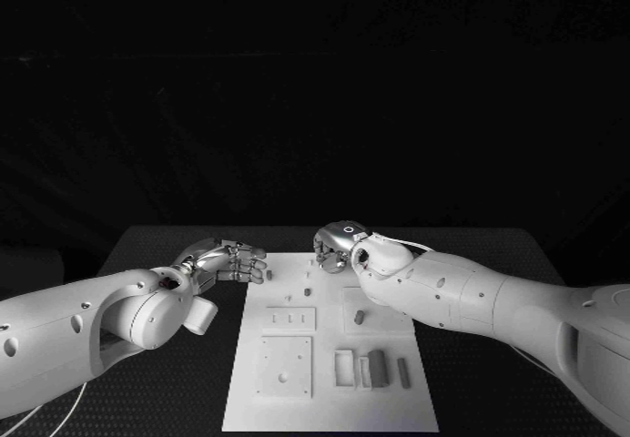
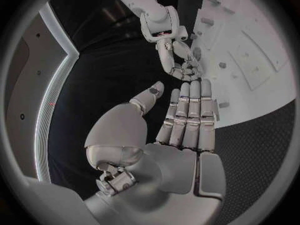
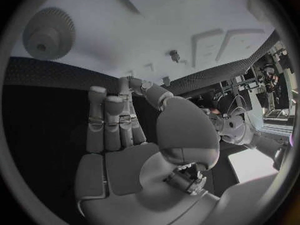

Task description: Assemble the parts on the task board

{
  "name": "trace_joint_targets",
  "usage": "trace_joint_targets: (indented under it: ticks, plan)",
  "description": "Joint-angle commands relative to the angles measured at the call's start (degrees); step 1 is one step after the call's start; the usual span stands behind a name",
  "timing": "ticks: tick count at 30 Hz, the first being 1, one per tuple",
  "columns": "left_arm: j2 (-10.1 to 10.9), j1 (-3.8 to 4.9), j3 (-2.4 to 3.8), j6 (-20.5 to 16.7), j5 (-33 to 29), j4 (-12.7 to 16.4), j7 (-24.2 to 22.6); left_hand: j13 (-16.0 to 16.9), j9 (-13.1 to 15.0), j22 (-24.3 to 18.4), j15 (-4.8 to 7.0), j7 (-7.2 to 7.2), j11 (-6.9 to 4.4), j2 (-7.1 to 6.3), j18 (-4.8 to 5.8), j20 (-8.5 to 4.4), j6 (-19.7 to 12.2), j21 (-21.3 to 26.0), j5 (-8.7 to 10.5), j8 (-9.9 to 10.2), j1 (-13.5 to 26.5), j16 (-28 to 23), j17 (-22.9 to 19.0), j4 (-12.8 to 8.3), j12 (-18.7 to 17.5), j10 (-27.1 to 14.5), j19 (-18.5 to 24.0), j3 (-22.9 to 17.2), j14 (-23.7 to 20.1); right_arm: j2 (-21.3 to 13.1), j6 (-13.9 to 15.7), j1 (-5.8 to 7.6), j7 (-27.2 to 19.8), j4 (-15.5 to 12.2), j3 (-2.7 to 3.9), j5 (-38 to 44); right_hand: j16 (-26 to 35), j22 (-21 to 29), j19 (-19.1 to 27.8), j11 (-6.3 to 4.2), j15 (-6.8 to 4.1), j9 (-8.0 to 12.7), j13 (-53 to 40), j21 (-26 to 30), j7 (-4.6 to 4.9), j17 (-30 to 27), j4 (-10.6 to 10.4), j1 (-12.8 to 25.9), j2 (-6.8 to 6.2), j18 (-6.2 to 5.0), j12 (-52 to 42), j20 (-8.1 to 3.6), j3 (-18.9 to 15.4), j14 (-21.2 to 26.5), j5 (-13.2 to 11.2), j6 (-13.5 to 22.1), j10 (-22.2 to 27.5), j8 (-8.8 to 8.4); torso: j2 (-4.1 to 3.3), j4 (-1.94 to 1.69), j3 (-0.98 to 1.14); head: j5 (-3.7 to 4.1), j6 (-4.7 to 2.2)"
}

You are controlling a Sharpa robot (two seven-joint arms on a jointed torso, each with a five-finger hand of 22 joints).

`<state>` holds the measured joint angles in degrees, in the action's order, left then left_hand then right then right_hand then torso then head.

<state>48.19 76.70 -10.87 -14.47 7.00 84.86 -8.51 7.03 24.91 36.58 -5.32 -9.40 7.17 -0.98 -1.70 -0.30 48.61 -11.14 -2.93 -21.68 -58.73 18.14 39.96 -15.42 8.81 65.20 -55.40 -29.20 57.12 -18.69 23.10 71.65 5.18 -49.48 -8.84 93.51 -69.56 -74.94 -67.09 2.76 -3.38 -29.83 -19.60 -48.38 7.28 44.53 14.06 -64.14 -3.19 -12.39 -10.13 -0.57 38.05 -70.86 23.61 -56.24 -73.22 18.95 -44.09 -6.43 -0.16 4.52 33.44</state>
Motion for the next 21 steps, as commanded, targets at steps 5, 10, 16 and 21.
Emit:
trace_joint_targets:
  ticks: [5, 10, 16, 21]
  plan:
    - [0.16, 0.17, 0.06, 0.51, -0.22, 0.69, -0.31, -0.08, -0.08, 0.09, -0.32, -0.30, 0.27, -0.13, -0.61, 0.22, 0.11, 0.21, -0.02, 0.21, 0.25, -0.27, 0.11, 0.14, -0.36, 0.34, -0.13, -0.06, 0.11, 1.33, 2.33, -0.01, -0.03, 1.59, 0.02, -0.23, -0.39, -1.34, 0.13, -0.09, -0.30, -1.94, -0.14, -0.36, -0.89, -0.03, 0.02, -0.28, -0.14, -2.61, 0.34, -0.47, 0.37, 0.16, -0.13, -2.44, -0.45, 0.38, -0.57, -0.73, -0.28, 0.34, -0.19]
    - [0.06, 0.22, 0.06, 0.45, -0.22, 0.57, -0.31, -0.08, -0.08, 0.09, -0.32, -0.29, 0.27, -0.14, -0.61, 0.22, 0.12, 0.22, -0.02, 0.20, 0.23, -0.29, 0.13, 0.12, -0.39, 0.36, -0.13, -0.06, 0.12, 1.63, 2.07, 0.21, -0.14, 1.74, 0.07, -0.29, -0.41, -1.34, 0.13, -0.10, -0.31, -1.94, -0.18, -0.40, -0.90, -0.04, 0.03, -0.27, -0.15, -2.61, 0.35, -0.49, 0.41, 0.16, -0.13, -2.46, -0.45, 0.37, -0.86, -1.08, -0.47, 0.57, -0.20]
    - [-0.20, 0.22, 0.06, 0.40, -0.22, 0.37, -0.28, -0.08, -0.09, 0.10, -0.32, -0.28, 0.27, -0.15, -0.61, 0.22, 0.14, 0.23, -0.02, 0.20, 0.22, -0.31, 0.14, 0.11, -0.42, 0.38, -0.14, -0.06, 0.13, 1.92, 1.76, 0.39, -0.08, 1.87, 0.07, -0.31, -0.44, -1.34, 0.14, -0.10, -0.31, -1.95, -0.22, -0.44, -0.90, -0.05, 0.04, -0.25, -0.18, -2.61, 0.37, -0.50, 0.45, 0.17, -0.13, -2.46, -0.45, 0.35, -1.00, -1.02, -0.47, 0.56, 0.02]
    - [-0.20, 0.26, 0.07, 0.42, -0.22, 0.45, -0.28, -0.08, -0.11, 0.11, -0.32, -0.28, 0.27, -0.16, -0.61, 0.23, 0.14, 0.24, -0.02, 0.21, 0.22, -0.32, 0.16, 0.11, -0.44, 0.39, -0.14, -0.05, 0.13, 2.13, 1.29, 0.45, -0.04, 2.33, 0.07, -0.31, -0.45, -1.32, 0.18, -0.09, -0.30, -1.94, -0.26, -0.47, -0.88, -0.07, 0.05, -0.22, -0.21, -2.61, 0.43, -0.50, 0.50, 0.22, -0.13, -2.43, -0.40, 0.30, -0.99, -1.02, -0.47, 0.49, 0.35]
